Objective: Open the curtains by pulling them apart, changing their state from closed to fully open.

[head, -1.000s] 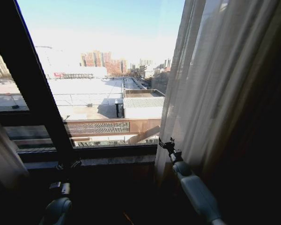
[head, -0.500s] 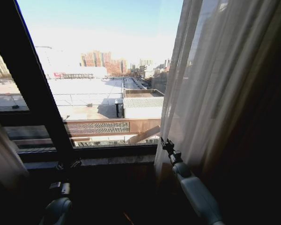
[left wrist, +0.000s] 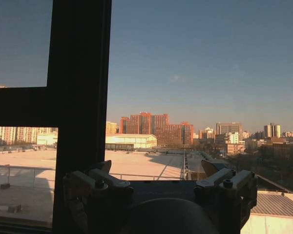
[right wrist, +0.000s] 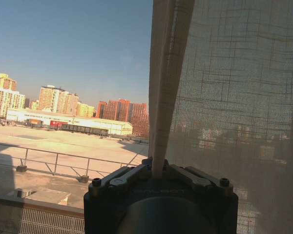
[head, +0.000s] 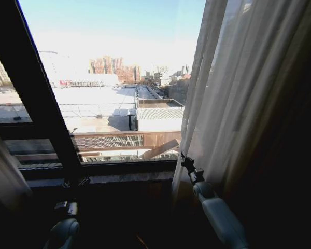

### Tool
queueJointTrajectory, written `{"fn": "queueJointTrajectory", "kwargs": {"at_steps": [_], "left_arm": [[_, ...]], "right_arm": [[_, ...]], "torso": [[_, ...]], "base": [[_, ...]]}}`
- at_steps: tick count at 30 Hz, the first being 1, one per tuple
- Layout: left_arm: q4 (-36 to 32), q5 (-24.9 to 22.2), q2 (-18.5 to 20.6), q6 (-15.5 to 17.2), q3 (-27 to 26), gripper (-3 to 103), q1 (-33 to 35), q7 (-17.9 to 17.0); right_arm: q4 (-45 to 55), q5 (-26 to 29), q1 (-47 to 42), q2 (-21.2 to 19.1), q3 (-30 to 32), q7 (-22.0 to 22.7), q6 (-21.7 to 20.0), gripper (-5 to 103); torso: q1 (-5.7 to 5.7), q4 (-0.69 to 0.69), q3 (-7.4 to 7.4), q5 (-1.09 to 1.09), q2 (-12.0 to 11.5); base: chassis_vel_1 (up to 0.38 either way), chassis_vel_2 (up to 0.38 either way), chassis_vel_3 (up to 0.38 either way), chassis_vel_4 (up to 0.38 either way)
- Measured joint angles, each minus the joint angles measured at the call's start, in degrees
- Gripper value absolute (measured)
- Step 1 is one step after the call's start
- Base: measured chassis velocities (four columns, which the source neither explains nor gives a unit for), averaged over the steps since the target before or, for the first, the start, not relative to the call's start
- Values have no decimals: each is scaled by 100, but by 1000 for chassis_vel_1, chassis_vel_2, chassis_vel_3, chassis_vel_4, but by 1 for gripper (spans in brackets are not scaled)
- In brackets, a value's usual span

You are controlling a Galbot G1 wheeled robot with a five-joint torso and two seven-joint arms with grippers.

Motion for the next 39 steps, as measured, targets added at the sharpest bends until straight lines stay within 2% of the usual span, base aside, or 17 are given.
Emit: {"fn": "queueJointTrajectory", "kwargs": {"at_steps": [16, 39], "left_arm": [[0, 0, 1, 0, -1, 100, 0, -1], [0, 0, 0, 0, -1, 100, 0, -1]], "right_arm": [[20, 66, -68, -91, 142, -51, 9, 0], [30, 129, -143, -151, 257, -143, 81, 0]], "torso": [[0, 1, 0, 0, 0], [0, 0, 0, -1, 0]], "base": [[-81, -75, 80, 68], [-318, -314, 310, 321]]}}
